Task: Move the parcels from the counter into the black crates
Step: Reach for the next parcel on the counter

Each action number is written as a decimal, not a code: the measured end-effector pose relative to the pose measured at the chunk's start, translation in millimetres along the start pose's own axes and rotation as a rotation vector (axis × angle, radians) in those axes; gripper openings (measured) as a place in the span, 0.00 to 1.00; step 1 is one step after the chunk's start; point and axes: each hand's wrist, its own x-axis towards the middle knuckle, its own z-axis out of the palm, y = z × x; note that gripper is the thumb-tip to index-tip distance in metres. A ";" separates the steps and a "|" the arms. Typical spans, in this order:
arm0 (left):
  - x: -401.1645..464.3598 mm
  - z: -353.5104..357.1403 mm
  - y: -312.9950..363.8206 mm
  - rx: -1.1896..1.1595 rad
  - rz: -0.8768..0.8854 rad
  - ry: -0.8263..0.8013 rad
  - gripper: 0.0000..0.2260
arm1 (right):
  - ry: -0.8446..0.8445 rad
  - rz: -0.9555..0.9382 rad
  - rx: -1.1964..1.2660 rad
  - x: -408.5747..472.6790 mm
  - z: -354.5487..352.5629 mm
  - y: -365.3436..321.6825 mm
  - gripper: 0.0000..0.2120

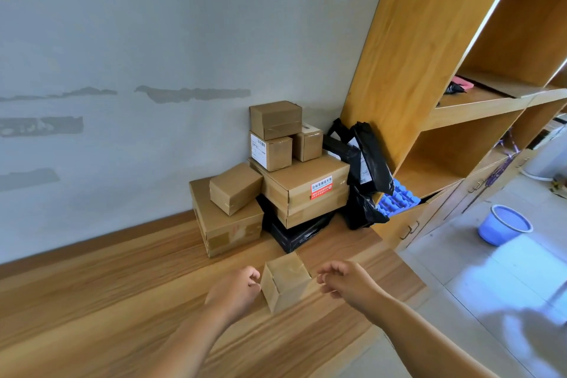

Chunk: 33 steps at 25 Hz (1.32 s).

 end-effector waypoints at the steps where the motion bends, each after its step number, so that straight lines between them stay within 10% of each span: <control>1: 13.0 1.8 -0.8 -0.009 -0.019 -0.017 0.16 | -0.004 0.019 -0.009 13.8 -3.2 -0.4 0.08; 16: 79.7 45.2 -6.7 -0.140 -0.218 -0.221 0.14 | -0.169 0.213 -0.165 120.6 17.1 23.3 0.29; 33: 65.0 -40.7 42.9 -0.377 -0.312 0.217 0.18 | -0.369 -0.130 -0.096 145.1 -0.5 -80.7 0.07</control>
